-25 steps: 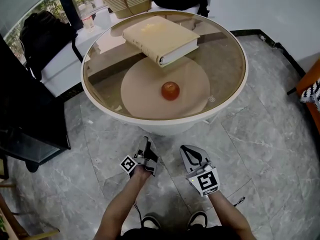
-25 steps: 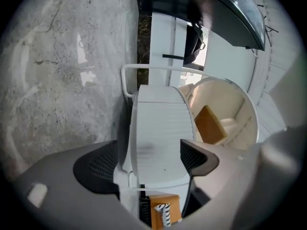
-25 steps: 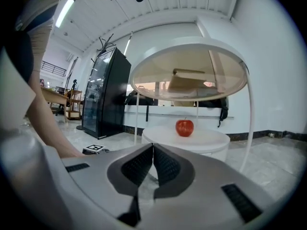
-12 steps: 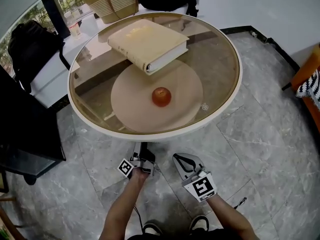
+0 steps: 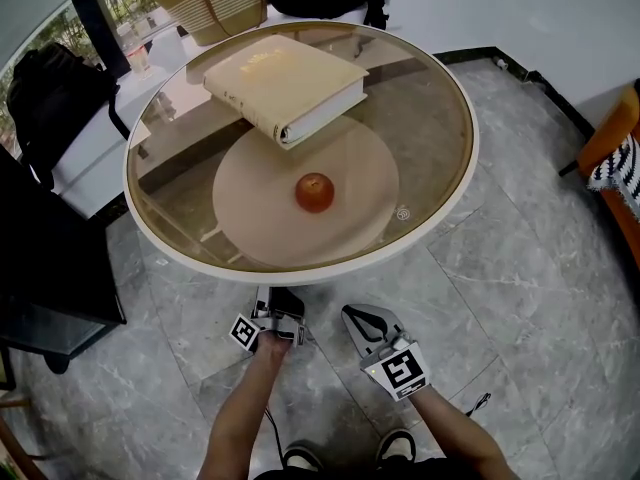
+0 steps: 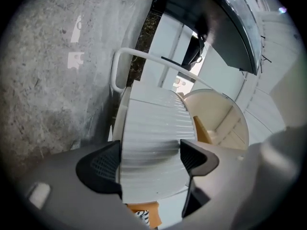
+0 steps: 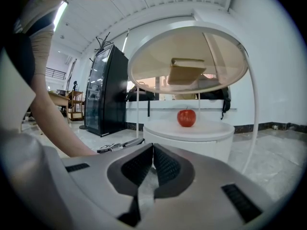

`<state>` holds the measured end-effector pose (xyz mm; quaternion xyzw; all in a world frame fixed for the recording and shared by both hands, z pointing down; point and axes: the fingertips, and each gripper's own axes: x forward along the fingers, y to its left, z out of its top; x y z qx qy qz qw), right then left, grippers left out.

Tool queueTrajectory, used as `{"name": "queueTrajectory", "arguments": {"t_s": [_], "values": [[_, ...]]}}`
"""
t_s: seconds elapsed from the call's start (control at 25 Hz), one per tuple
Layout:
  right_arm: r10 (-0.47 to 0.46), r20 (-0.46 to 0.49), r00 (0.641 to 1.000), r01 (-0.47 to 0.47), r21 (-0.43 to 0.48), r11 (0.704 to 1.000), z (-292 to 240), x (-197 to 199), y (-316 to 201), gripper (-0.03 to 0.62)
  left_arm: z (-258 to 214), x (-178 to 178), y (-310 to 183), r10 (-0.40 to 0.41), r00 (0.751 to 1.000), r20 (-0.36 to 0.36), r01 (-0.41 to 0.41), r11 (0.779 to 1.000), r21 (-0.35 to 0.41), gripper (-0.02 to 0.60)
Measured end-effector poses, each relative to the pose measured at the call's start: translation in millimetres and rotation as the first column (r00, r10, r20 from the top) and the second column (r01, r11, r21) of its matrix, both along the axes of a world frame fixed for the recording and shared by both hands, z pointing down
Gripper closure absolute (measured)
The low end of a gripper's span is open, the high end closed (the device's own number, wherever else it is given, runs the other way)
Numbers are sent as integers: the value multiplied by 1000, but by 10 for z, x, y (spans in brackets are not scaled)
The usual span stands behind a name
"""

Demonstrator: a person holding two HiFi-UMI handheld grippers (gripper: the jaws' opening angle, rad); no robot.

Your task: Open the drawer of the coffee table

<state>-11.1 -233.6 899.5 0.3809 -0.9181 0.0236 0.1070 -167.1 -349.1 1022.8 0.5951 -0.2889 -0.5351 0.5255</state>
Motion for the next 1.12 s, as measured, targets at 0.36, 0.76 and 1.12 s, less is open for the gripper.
{"name": "queueTrajectory", "arguments": {"t_s": [0.36,0.76,1.12], "values": [[-1,28,1000,1,15,1000,-128,-133,-45,588,-11,3,10,-11,1000,6,11,1000,-21,195],[-19,13,1000,18,21,1000,-148,-181,20,588,-6,11,123,20,1000,12,-20,1000,-14,212],[-21,46,999,22,-20,1000,-166,-185,91,588,14,4,445,46,999,9,-46,999,-11,224]]}}
